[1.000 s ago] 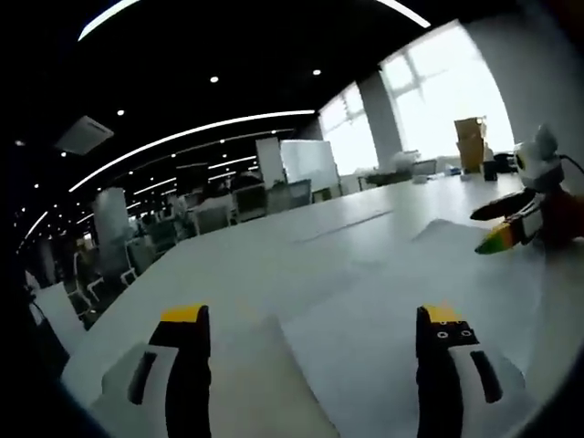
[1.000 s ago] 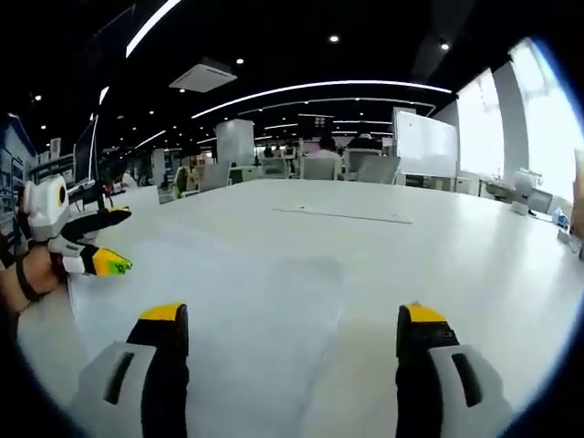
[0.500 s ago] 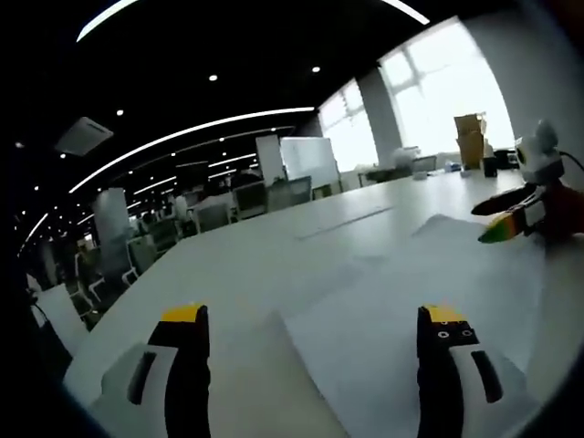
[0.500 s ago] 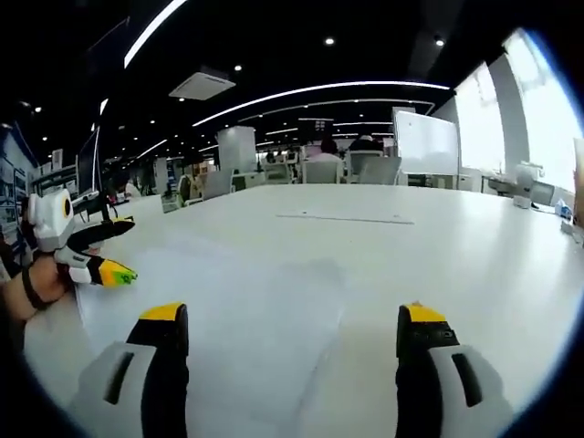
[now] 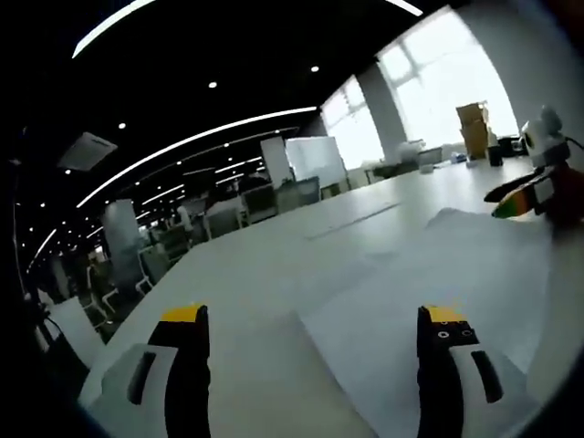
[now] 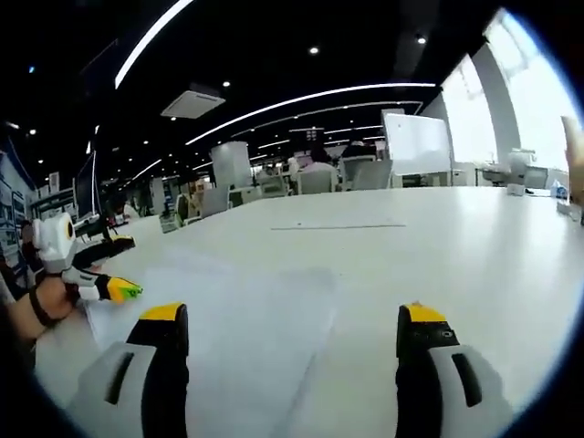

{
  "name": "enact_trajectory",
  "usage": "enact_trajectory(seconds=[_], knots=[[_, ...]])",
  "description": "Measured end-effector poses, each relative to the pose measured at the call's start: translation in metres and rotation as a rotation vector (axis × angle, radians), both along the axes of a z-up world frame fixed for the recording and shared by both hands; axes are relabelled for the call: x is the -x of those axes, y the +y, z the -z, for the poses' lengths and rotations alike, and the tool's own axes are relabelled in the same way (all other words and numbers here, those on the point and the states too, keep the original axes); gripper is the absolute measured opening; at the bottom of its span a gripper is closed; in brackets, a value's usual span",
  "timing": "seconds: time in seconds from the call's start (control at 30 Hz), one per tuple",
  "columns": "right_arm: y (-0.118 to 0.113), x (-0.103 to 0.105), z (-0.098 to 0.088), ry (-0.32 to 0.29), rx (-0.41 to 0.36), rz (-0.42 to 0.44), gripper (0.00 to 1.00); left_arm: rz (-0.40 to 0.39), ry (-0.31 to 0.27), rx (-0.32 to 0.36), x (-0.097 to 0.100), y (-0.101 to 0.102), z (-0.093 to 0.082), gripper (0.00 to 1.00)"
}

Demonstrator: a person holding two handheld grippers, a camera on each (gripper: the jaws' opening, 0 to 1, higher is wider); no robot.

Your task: Organize the stack of printing papers by aligning and flattening the scattered papers on the table

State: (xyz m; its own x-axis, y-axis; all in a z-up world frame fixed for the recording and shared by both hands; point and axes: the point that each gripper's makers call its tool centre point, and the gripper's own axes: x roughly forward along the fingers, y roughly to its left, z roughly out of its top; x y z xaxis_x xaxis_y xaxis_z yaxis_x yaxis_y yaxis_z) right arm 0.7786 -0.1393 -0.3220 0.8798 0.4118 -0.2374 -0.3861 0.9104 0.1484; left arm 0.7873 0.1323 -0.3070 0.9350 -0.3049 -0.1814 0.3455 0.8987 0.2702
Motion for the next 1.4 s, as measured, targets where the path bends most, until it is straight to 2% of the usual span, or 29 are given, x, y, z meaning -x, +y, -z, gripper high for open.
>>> enact_trajectory(seconds=[0.43, 0.7, 0.8, 0.87, 0.93, 1.07, 1.23, 1.4], knots=[[-0.006, 0.011, -0.007, -0.029, -0.028, 0.022, 0.9, -0.035, -0.005, 0.021, 0.004, 0.015, -0.004, 0.97], [-0.006, 0.014, -0.007, -0.023, -0.039, 0.019, 0.9, -0.058, 0.003, 0.035, 0.007, 0.025, -0.006, 0.97], [-0.002, 0.018, -0.006, -0.003, -0.059, 0.003, 0.89, -0.059, 0.011, 0.035, 0.009, 0.027, -0.004, 0.97], [-0.001, 0.02, -0.006, -0.003, -0.058, 0.003, 0.89, -0.06, 0.027, 0.053, 0.011, 0.028, -0.002, 0.97], [0.0, 0.021, -0.005, -0.001, -0.046, 0.001, 0.89, -0.056, 0.058, 0.122, 0.014, 0.027, -0.001, 0.97], [0.0, 0.022, -0.004, 0.002, -0.042, -0.006, 0.89, -0.069, 0.039, 0.086, 0.017, 0.034, -0.003, 0.97], [0.001, 0.025, -0.002, 0.005, -0.021, -0.008, 0.89, -0.07, 0.062, 0.142, 0.018, 0.04, -0.001, 0.97], [-0.002, 0.029, -0.002, 0.002, -0.019, -0.008, 0.89, -0.078, 0.067, 0.138, 0.02, 0.045, 0.002, 0.97]])
